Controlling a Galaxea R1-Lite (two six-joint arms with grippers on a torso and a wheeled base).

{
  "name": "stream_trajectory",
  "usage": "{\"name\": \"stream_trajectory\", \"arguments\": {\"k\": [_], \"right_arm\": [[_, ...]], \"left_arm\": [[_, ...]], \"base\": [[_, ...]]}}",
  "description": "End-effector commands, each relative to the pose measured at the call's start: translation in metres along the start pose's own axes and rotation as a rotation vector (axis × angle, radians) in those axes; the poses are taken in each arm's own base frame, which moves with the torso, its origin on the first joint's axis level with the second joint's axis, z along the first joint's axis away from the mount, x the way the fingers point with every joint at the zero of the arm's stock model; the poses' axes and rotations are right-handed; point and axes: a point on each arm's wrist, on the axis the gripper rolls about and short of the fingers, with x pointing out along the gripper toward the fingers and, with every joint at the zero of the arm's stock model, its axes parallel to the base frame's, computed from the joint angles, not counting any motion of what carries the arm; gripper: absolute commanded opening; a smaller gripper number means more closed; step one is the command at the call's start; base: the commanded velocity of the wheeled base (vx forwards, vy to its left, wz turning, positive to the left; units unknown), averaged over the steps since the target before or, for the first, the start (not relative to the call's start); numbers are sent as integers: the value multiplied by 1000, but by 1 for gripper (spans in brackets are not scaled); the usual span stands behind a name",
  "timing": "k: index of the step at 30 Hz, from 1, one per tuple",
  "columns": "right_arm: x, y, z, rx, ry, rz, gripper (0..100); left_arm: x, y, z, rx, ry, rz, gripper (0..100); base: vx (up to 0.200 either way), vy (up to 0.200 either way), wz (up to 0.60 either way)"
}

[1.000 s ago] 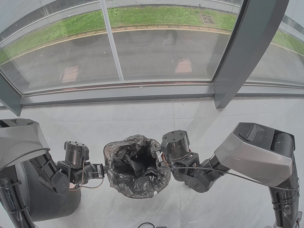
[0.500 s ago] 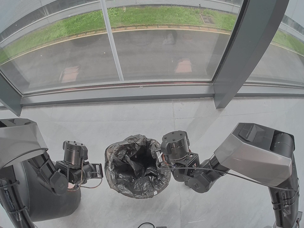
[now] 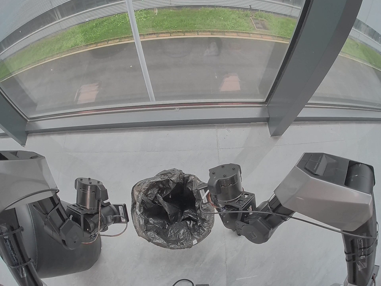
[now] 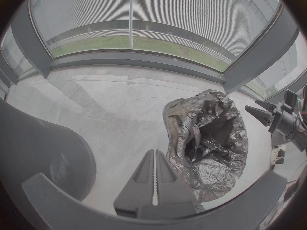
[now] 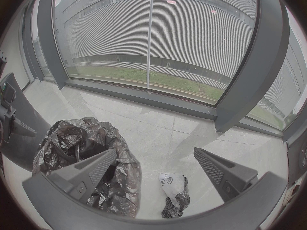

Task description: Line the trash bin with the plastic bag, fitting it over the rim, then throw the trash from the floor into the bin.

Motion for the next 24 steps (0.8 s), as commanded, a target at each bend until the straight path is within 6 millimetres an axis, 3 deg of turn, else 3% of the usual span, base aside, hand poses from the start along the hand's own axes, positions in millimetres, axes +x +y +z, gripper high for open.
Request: {"name": "stream_trajectory", "arguments": {"k": [1, 8, 9, 16, 24], "right_arm": [[-12, -25, 12, 28, -23, -10, 100], [-12, -71, 14, 102, -67, -5, 100], [-11, -76, 14, 120, -75, -9, 100], [-6, -103, 8, 208, -88, 3, 100], [-3, -106, 3, 234, -98, 35, 100]], "left_arm": [[-17, -2, 2, -3, -15, -59, 0], [-18, -11, 6, -16, -6, -162, 0], [-17, -13, 6, -13, -2, -171, 100], [3, -18, -8, 54, 51, -155, 100], [19, -11, -20, 87, 73, -21, 100]], "base": [[0, 0, 0], [0, 0, 0], [0, 0, 0], [0, 0, 0], [0, 0, 0]]}}
